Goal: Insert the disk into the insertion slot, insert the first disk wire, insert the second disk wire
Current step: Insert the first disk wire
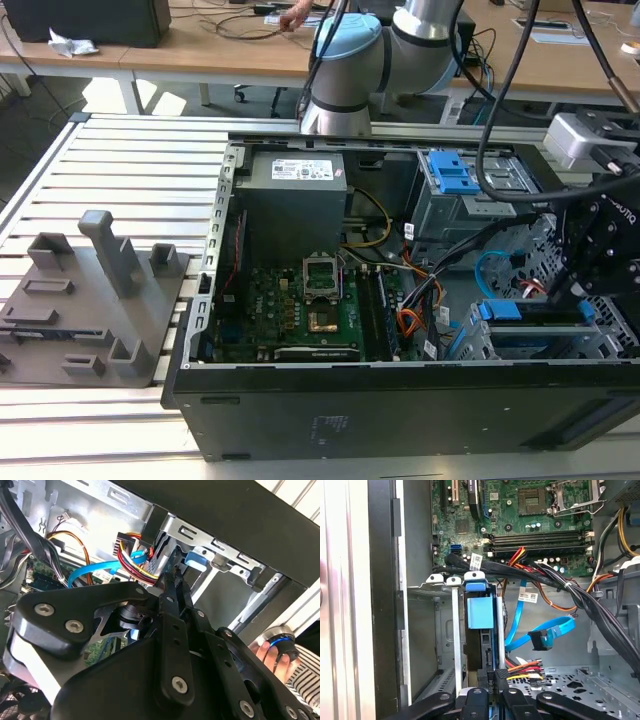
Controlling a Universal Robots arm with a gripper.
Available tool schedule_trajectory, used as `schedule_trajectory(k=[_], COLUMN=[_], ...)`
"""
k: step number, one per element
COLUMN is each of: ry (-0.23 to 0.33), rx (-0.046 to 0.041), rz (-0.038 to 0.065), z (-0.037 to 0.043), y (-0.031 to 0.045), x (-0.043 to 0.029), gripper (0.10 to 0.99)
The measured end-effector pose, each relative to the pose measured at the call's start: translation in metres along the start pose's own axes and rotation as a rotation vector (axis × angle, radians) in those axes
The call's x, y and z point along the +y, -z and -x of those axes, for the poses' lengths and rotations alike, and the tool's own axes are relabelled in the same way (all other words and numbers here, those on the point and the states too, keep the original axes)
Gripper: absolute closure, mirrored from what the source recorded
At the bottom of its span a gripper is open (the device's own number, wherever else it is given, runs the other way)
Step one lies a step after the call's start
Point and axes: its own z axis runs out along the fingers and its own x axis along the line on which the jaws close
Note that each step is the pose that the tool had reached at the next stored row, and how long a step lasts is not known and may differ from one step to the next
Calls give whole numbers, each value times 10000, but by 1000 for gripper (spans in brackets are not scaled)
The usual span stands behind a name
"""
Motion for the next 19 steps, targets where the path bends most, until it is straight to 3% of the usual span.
schedule_trajectory(k=[4,11,12,13,14,17,19], ry=[3,2,3,2,2,2,2], rx=[-50,-56,-59,-57,-57,-55,-49], rz=[2,3,3,3,3,3,3], z=[-5,-44,-44,-44,-46,-68,-72], y=[5,-40,-42,-39,-5,249,316], x=[0,-4,-4,-4,-3,7,9], gripper=[910,910,835,835,835,835,847])
